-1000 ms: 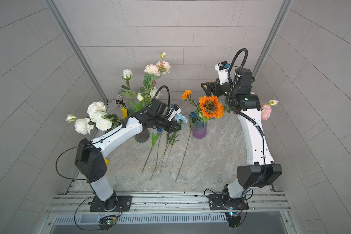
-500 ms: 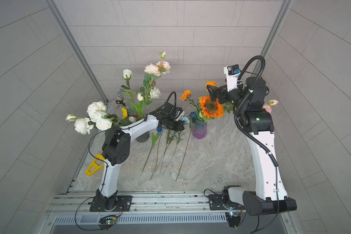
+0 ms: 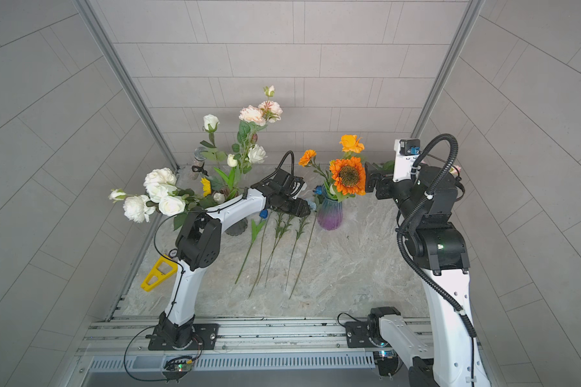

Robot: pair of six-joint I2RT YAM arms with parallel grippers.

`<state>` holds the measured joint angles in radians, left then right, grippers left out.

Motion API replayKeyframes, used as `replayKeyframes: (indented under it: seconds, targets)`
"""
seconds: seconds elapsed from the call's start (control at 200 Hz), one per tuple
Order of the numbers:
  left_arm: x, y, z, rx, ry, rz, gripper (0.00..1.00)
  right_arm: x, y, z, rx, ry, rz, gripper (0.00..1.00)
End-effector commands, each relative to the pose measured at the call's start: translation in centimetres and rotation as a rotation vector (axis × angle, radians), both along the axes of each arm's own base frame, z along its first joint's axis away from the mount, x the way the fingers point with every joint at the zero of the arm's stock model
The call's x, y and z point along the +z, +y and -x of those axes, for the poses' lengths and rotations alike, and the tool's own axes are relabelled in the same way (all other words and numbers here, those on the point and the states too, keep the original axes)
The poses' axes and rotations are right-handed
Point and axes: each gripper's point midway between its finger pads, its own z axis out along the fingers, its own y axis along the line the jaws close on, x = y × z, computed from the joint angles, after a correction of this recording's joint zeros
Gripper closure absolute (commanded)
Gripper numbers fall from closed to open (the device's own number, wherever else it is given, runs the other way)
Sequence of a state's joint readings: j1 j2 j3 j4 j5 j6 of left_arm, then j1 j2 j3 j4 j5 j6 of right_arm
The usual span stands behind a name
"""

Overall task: Pick out blue flowers from the vase
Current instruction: Place the flower at the center of the board.

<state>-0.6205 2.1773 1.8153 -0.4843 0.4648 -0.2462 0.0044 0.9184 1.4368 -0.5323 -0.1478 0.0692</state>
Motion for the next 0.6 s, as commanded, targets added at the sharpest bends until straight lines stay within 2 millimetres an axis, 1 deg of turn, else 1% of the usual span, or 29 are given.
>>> replayKeyframes:
  seconds: [0.0, 0.075, 0.175, 0.225, 0.29, 0.335, 0.375, 0.44, 0.47, 0.545, 0.59]
  targets:
    - [7.0, 0.7, 0.4, -0.009, -0.136, 0.065, 0.36, 0.9, -1.6, 2.4, -0.095, -0.048, -0.041, 0.01]
    - [10.0, 1.2, 1.5, -0.018, -0.184, 0.089, 0.36, -0.3, -1.2, 2.7, -0.076, 0.002, -0.040, 0.01]
    - [14.1, 2.1, 3.1, -0.027, -0.271, 0.109, 0.36, -2.7, -1.1, 2.6, -0.073, 0.059, -0.063, 0.00]
    - [15.8, 2.6, 4.0, -0.030, -0.307, 0.119, 0.36, -3.9, -1.2, 2.8, -0.080, 0.083, -0.077, 0.02]
    - [18.2, 3.3, 5.1, -0.032, -0.349, 0.146, 0.36, -4.9, -0.9, 3.1, -0.072, 0.098, -0.111, 0.03]
    - [19.8, 3.6, 5.8, -0.037, -0.372, 0.169, 0.36, -5.7, -0.7, 3.3, -0.063, 0.115, -0.133, 0.07]
    - [21.2, 3.6, 6.4, -0.047, -0.390, 0.190, 0.36, -6.4, -0.5, 3.6, -0.055, 0.132, -0.149, 0.11]
    - [23.4, 3.4, 7.5, -0.075, -0.426, 0.220, 0.34, -7.7, -0.2, 3.8, -0.045, 0.161, -0.167, 0.14]
    - [24.5, 3.2, 7.9, -0.089, -0.445, 0.230, 0.34, -8.3, -0.2, 3.9, -0.047, 0.173, -0.172, 0.17]
    - [26.6, 2.7, 8.0, -0.106, -0.477, 0.246, 0.33, -9.4, 0.1, 4.1, -0.033, 0.195, -0.188, 0.22]
    - [27.4, 2.5, 7.9, -0.115, -0.480, 0.245, 0.33, -10.1, 0.6, 4.0, -0.008, 0.206, -0.203, 0.25]
